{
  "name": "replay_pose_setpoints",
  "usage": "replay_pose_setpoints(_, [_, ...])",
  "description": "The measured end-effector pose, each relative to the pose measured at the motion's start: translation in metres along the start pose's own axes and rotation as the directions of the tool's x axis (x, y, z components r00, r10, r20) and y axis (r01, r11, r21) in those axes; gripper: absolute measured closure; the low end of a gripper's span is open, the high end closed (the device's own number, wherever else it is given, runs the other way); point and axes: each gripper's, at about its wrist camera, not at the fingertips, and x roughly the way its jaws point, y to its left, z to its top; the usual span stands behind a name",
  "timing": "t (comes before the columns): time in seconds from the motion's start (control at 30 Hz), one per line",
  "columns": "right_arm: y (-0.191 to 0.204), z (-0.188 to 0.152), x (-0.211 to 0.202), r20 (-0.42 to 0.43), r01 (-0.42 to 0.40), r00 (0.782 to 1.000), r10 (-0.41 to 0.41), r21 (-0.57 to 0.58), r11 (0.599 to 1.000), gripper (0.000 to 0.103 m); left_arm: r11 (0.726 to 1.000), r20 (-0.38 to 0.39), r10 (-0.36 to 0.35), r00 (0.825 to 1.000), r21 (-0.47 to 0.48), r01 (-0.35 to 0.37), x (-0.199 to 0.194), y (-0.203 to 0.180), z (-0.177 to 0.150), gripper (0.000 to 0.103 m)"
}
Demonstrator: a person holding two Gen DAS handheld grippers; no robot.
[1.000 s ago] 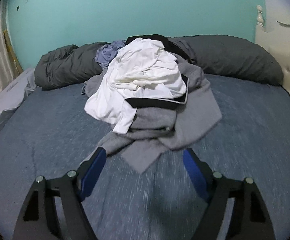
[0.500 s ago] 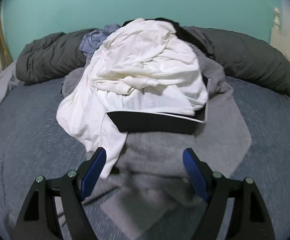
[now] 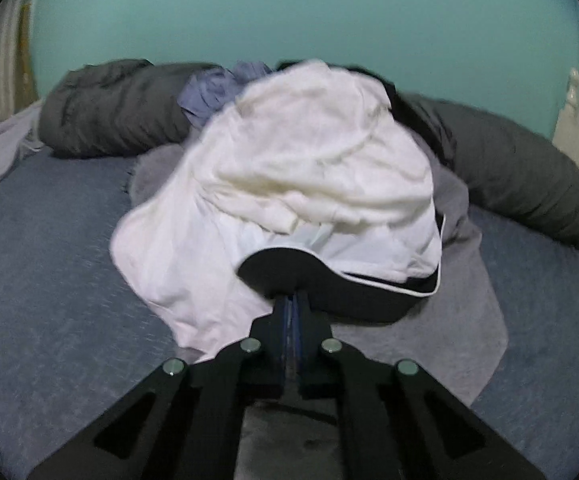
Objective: Fold clothes
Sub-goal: 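Move the right tool toward the clothes pile and lower it onto the white shirt, then grasp the white shirt with the right gripper and lift it off the pile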
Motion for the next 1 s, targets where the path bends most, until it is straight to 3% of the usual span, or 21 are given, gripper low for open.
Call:
replay_pose_setpoints(0.23, [0.009, 0.028, -0.098, 0.107, -0.081, 0.991, 0.086, -0.054, 0.995, 0.103, 1.0, 0.029, 0.005, 1.0, 0.019, -0.006, -0.056, -0.005, 0.012, 0.0])
replay_pose_setpoints(0.33, [0.006, 0.037, -0.131, 0.098, -0.104, 0.989, 0.111, -0.066, 0.992, 0.103, 0.999, 0.051, 0.013, 0.999, 0.029, -0.014, -0.083, -0.007, 0.016, 0.0])
replay_pose_setpoints(0.4, [-0.002, 0.036, -0.139, 0.046, -0.12, 0.992, 0.121, -0.035, 0.992, 0.103, 1.0, 0.053, 0.013, 0.999, 0.023, -0.014, -0.096, -0.007, 0.014, 0.0])
replay_pose_setpoints(0.47, [-0.011, 0.028, -0.136, -0.008, -0.093, 0.996, 0.093, 0.005, 0.996, 0.097, 1.0, 0.045, 0.014, 0.999, 0.019, -0.015, -0.099, -0.007, 0.01, 0.0])
replay_pose_setpoints(0.5, [-0.014, 0.022, -0.133, -0.023, -0.09, 0.996, 0.091, 0.023, 0.996, 0.08, 1.0, 0.04, 0.014, 0.999, 0.017, -0.015, -0.099, -0.007, 0.008, 0.0])
replay_pose_setpoints(0.53, [-0.016, 0.016, -0.13, -0.035, -0.09, 0.995, 0.092, 0.042, 0.995, 0.053, 1.0, 0.035, 0.014, 0.999, 0.016, -0.014, -0.099, -0.007, 0.007, 0.0])
replay_pose_setpoints(0.57, [-0.018, 0.01, -0.125, -0.043, -0.092, 0.995, 0.094, 0.057, 0.994, 0.044, 1.0, 0.032, 0.013, 0.999, 0.017, -0.014, -0.097, -0.006, 0.005, 0.0])
replay_pose_setpoints(0.83, [-0.011, -0.013, -0.047, -0.103, -0.011, 0.995, 0.013, 0.02, 1.0, 0.041, 1.0, 0.026, 0.029, 0.999, -0.007, -0.029, -0.066, 0.012, -0.022, 0.0])
replay_pose_setpoints(1.0, [-0.006, -0.016, -0.003, -0.069, 0.017, 0.997, -0.016, 0.009, 1.0, 0.041, 0.999, 0.016, 0.043, 0.999, -0.028, -0.042, -0.043, 0.024, -0.042, 0.0])
